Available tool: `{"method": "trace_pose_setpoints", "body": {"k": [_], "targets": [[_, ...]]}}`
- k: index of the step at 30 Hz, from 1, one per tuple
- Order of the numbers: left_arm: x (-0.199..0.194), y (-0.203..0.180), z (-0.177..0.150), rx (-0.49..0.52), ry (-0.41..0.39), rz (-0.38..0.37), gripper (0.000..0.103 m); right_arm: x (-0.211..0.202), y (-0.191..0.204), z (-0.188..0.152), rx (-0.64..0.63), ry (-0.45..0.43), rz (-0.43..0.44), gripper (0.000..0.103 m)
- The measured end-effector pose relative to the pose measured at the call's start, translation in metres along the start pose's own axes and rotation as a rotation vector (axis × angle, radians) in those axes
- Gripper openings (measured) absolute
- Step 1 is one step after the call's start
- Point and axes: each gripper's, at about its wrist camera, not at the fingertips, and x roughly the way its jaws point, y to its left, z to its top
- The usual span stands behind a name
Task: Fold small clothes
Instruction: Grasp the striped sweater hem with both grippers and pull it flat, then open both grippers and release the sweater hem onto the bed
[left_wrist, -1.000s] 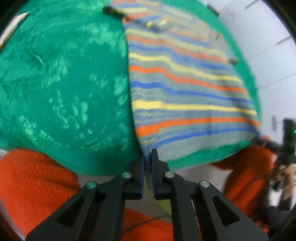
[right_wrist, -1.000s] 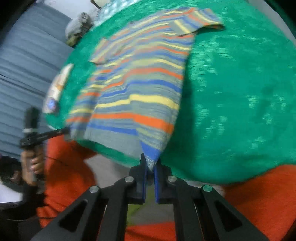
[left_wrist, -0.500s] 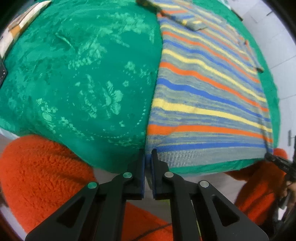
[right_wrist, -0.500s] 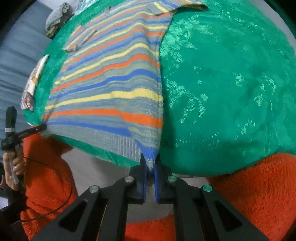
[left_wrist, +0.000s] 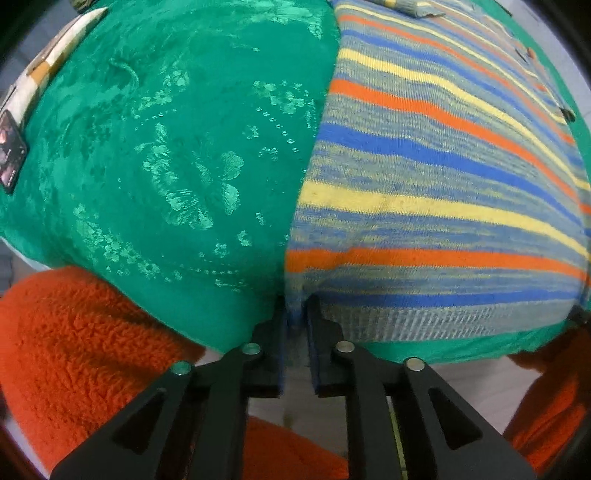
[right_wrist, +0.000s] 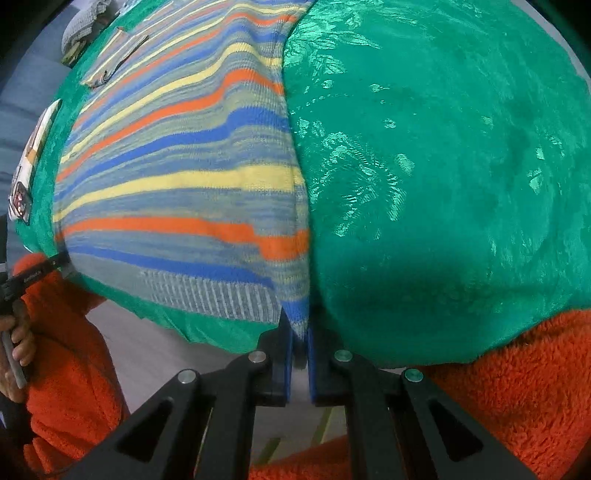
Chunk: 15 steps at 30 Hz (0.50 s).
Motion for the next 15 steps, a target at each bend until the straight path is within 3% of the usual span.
{"method": "trace_pose_setpoints", "body": {"k": [1, 3, 6, 9, 13, 15], "targets": [[-0.001, -0.001, 0.0, -0.003, 0.0, 0.028, 0.045, 0.001, 0.004, 0.001, 0.001, 0.0, -0.005, 0.007], [-0.01, 0.002, -0.006, -0.009, -0.014, 0.071, 0.066, -0.002, 0.004, 0.0, 0.003, 0.01, 0.009, 0.021], [-0.033, 0.006, -0.014, -0.014, -0.062, 0.075, 0.067, -0.02, 0.001, -0.002, 0.0, 0.006, 0.0, 0.046], [-0.066, 0.008, -0.02, -0.034, -0.164, 0.107, 0.073, -0.064, -0.015, 0.004, -0.024, -0.061, -0.064, 0.047], [-0.095, 0.001, -0.021, -0.044, -0.286, 0.099, 0.082, -0.127, -0.022, 0.039, -0.115, -0.262, -0.236, 0.056], [-0.095, 0.003, -0.018, -0.039, -0.329, 0.074, 0.087, -0.14, -0.014, 0.061, -0.169, -0.351, -0.272, 0.061]]}}
